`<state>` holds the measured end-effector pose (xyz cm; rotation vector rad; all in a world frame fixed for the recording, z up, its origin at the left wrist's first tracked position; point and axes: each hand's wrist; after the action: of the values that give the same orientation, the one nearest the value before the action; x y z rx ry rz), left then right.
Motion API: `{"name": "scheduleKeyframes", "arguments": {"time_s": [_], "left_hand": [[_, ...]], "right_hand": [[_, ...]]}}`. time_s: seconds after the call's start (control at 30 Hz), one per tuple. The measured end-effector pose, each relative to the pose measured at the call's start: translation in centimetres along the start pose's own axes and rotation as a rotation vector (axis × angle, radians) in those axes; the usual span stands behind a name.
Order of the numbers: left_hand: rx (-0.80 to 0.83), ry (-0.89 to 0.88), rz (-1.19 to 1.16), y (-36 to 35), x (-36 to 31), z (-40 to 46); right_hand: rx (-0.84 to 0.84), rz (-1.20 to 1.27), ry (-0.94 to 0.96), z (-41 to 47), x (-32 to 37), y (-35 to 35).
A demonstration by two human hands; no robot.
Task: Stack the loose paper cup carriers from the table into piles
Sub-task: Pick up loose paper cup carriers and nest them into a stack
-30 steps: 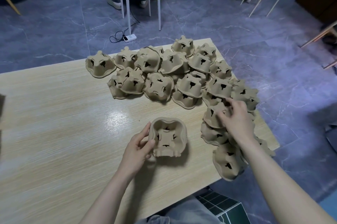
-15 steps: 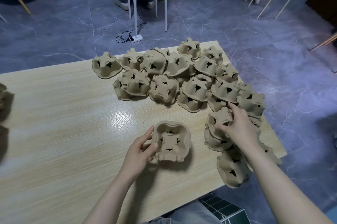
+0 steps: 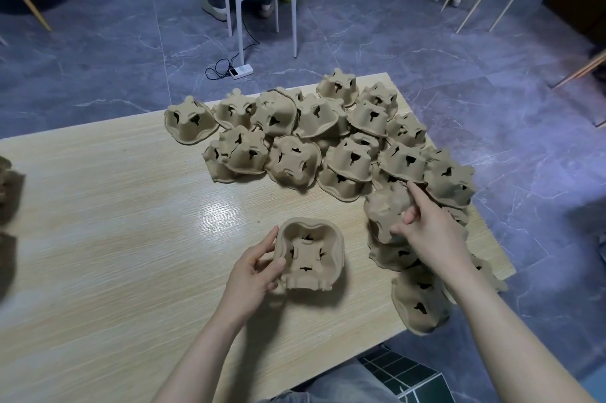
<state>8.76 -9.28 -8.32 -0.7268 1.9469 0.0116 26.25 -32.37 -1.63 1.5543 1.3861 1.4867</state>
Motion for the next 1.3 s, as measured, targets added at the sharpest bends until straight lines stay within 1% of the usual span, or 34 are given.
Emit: {"name": "scheduleKeyframes", "arguments": {"time_s": [0.2,0.37,0.57,0.67,0.73,0.9,1.0,1.07,1.13,1.3], "left_hand": [[-0.088,-0.045,-0.008,0.3,0.4,-0.2],[-0.190,-0.097,-0.041,1.3,0.5,-0.6],[-0.206,-0.114,0.001,2.2,0.1,-1.0],[-0.204,-0.111,0.004,2.2,0.0,-0.9],[-0.203,-0.107,0.010,2.2,0.0,-1.0],[-0.184,-0.106,0.015,2.2,-0.4,-1.2],[-0.183,-0.087,0.014,2.2,-0.5,-1.3],[-0.177,-0.074,0.017,2.3,-0.5,-1.3],[-0.170,-0.063,0.019,2.2,-0.6,-1.2],[-0.123,-0.063,0.036,2.1,-1.2,-1.5]], "right_hand": [[-0.072,0.158,0.120,-1.4,1.8,-1.7],[-0.003,0.175,0.250,-2.8,3.5,-5.6],[0.114,0.144,0.173,-3.2,2.7,-8.0],[0.159,0.217,0.114,-3.0,2.3,-8.0],[0.167,0.280,0.108,-2.6,2.1,-7.9],[0.112,0.360,0.068,-1.8,2.0,-7.1],[0.104,0.482,0.029,-1.7,2.1,-6.7],[0.061,0.552,0.005,-1.9,2.0,-6.6],[-0.015,0.561,-0.005,-2.5,2.1,-6.2],[-0.150,0.626,0.115,-5.7,4.1,-4.4]]}}
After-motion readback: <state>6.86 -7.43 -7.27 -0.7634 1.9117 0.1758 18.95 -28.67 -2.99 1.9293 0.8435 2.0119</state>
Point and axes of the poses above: each hand's wrist, its own z-axis towards the middle knuckle, its own y-axis out of the back of the hand, x = y × z, and after that the axes turned 10 degrees about -z, right-handed
